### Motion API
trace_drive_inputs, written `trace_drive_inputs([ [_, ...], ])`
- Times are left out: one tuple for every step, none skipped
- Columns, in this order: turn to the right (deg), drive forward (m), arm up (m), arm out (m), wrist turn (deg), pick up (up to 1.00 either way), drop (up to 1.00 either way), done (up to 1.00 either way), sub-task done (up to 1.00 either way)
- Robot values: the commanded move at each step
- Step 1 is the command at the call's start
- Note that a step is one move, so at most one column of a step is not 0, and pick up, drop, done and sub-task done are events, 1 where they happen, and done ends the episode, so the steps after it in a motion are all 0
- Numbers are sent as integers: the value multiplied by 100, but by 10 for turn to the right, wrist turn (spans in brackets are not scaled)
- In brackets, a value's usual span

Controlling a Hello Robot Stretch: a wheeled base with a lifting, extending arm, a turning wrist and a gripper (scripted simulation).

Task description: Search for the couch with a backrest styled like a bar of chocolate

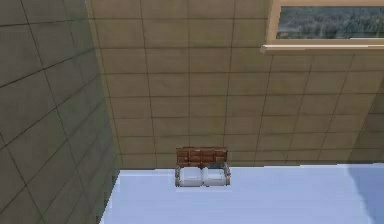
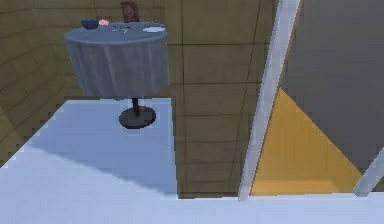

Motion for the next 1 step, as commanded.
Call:
trace_drive_inputs([
  [-90,0,0,0,0,0,0,0,0],
])
